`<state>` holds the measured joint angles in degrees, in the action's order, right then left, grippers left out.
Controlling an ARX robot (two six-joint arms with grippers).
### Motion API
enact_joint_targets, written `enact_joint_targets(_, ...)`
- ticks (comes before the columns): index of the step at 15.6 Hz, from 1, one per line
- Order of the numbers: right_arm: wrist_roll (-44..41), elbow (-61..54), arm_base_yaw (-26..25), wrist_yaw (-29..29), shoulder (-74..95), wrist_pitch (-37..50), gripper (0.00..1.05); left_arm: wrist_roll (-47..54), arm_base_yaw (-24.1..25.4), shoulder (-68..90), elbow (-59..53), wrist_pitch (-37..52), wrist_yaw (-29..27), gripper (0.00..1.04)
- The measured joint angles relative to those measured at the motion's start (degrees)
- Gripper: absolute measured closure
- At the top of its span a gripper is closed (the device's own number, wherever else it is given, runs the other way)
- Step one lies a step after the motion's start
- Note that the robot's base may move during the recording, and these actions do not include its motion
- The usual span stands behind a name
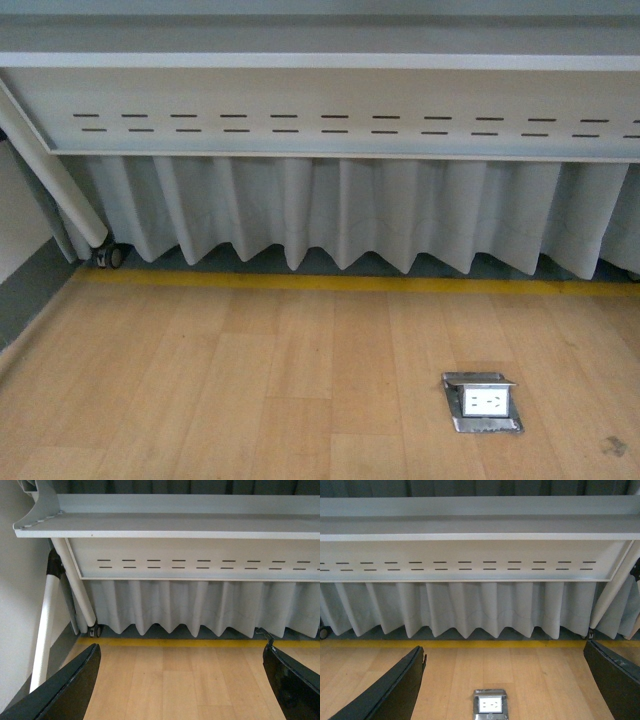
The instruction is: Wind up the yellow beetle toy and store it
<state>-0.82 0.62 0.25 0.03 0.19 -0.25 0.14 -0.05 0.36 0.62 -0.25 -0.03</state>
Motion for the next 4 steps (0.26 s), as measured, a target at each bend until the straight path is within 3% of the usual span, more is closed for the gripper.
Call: enact_joint_targets(4,0.0,0.0,0.0,-0.02,0.0,-0.02,0.06,0.0,0.0,0.0,0.0,0.02,0.0,0.07)
